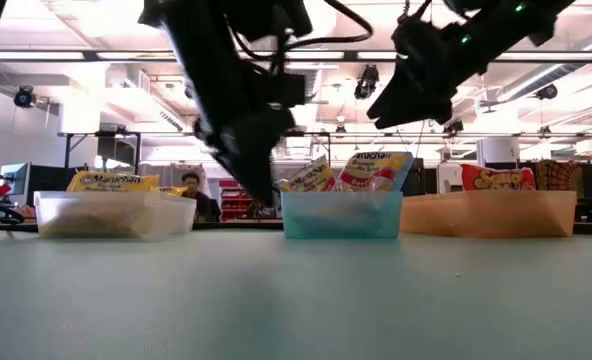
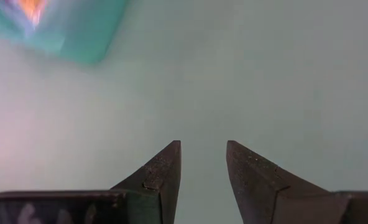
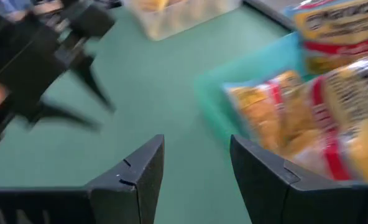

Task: Sort Maruchan noodles
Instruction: Put the orange noodle pack into the orange bin

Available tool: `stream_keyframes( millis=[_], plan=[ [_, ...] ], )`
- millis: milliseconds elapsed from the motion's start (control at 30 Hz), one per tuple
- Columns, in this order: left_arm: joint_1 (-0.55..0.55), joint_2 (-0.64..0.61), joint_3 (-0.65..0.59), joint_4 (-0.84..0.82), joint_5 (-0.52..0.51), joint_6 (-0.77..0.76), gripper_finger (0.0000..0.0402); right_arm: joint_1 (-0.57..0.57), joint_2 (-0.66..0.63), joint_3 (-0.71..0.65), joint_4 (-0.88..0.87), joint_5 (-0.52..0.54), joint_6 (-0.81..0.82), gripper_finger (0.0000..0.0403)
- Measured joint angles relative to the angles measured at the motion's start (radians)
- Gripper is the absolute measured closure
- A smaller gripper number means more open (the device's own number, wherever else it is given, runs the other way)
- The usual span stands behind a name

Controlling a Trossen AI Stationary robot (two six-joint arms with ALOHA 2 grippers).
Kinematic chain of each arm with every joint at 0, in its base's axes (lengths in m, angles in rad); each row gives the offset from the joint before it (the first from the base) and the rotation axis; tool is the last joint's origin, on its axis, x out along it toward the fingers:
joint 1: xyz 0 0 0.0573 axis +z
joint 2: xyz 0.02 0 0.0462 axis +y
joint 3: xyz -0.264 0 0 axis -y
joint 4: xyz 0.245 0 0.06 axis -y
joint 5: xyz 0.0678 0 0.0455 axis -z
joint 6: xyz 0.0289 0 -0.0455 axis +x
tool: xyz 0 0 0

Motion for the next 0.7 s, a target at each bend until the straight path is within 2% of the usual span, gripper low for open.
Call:
stream_keyframes(
  millis=[167, 267, 400, 700],
  plan=[
    [-0.036, -0.085, 0.000, -0.239, 0.078, -0.060, 0.0301, 0.101, 0.000, 0.000, -0.010, 0.006, 0.055, 0.0231],
    [-0.091, -0.142, -0.001, -0.320, 0.184, -0.114, 0.0309, 0.143, 0.002, 0.000, -0.010, 0.006, 0.074, 0.0232],
    [-0.190, -0.205, -0.025, -0.331, 0.342, -0.205, 0.0314, 0.182, 0.002, 0.000, -0.010, 0.014, 0.117, 0.0232],
    [-0.458, -0.248, -0.079, -0.329, 0.555, -0.607, 0.0315, 0.246, 0.002, 0.000, -0.016, 0.084, 0.127, 0.0232]
  ],
)
